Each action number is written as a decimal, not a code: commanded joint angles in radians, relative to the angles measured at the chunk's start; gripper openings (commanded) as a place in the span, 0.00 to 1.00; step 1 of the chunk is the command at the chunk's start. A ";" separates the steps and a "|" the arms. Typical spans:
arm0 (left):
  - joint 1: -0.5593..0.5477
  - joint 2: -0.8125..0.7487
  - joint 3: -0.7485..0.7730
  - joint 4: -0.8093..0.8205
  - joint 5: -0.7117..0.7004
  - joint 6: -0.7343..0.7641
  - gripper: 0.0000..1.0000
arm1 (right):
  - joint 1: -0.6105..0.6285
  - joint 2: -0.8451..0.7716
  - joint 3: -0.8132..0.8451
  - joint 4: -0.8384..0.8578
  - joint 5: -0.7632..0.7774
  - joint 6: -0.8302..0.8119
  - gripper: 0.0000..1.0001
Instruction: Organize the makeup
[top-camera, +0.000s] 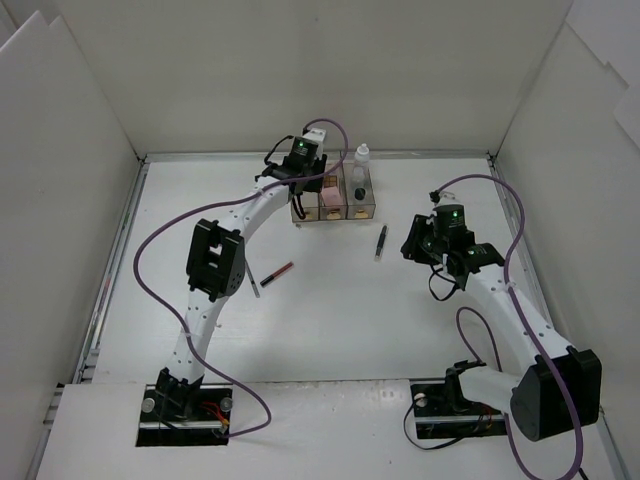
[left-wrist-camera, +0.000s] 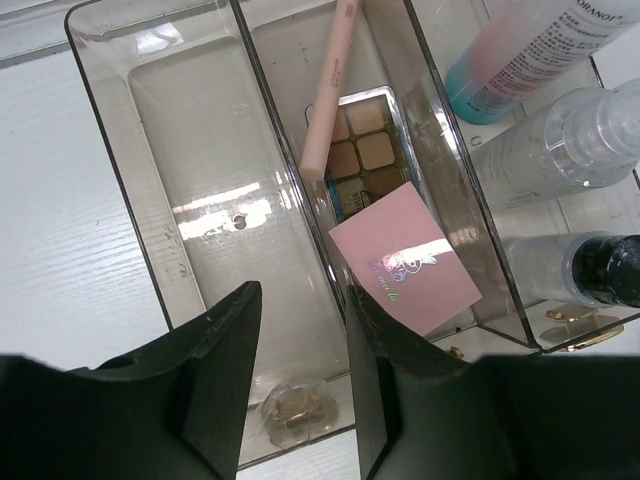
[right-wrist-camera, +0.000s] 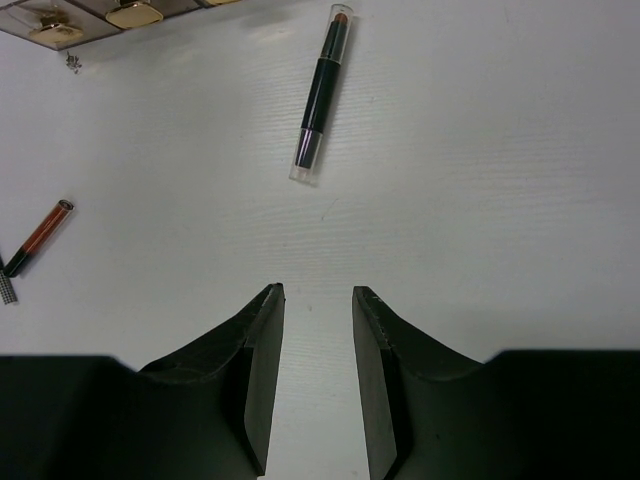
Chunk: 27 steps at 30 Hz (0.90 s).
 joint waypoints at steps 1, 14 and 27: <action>-0.012 -0.047 -0.004 0.034 -0.017 -0.041 0.34 | -0.003 -0.032 -0.006 0.027 -0.004 0.011 0.31; -0.012 -0.022 -0.044 0.019 -0.003 -0.098 0.26 | -0.003 -0.045 -0.016 0.026 -0.005 0.011 0.31; -0.023 -0.063 -0.095 0.045 -0.021 -0.159 0.35 | -0.003 -0.048 -0.027 0.023 -0.010 0.015 0.31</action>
